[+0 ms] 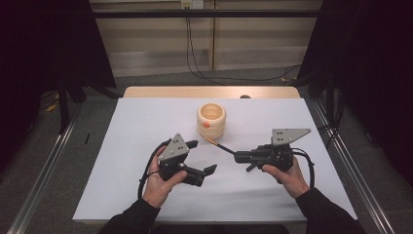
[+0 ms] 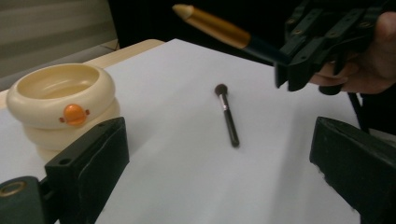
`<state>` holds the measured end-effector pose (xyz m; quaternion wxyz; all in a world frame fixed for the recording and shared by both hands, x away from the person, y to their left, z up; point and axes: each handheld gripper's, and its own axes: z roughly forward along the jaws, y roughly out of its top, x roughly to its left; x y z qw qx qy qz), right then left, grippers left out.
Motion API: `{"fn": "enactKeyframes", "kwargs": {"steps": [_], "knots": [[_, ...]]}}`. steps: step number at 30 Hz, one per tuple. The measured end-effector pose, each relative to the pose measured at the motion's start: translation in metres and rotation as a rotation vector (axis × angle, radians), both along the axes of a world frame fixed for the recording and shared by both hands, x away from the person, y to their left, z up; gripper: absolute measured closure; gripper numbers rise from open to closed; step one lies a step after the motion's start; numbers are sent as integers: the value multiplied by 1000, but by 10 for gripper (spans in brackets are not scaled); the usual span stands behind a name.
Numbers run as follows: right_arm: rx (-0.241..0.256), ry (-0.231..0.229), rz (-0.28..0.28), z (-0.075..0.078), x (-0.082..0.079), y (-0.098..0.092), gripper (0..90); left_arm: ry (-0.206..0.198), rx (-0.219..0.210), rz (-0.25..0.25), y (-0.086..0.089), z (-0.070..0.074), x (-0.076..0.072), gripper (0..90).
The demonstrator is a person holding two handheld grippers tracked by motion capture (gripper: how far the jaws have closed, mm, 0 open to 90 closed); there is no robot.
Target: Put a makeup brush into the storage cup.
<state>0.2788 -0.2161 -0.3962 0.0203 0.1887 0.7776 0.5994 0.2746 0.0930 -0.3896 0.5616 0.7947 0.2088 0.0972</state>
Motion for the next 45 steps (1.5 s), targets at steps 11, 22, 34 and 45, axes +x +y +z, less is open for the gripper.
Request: {"fn": "enactKeyframes", "kwargs": {"steps": [11, 22, 34, 45], "knots": [[-7, -4, -15, -1, 0, 0, 858, -22, -35, -20, -10, 12, 3, 94], [-20, -11, -32, -2, 1, 1, 858, 37, -89, -1, -15, 12, 14, 349], [-23, -4, -30, -6, 2, 2, 858, 77, -141, -16, -16, 16, 16, 548], [-27, -14, -3, -6, 1, 5, 859, 125, -189, -59, -11, 20, 21, 680]]}}
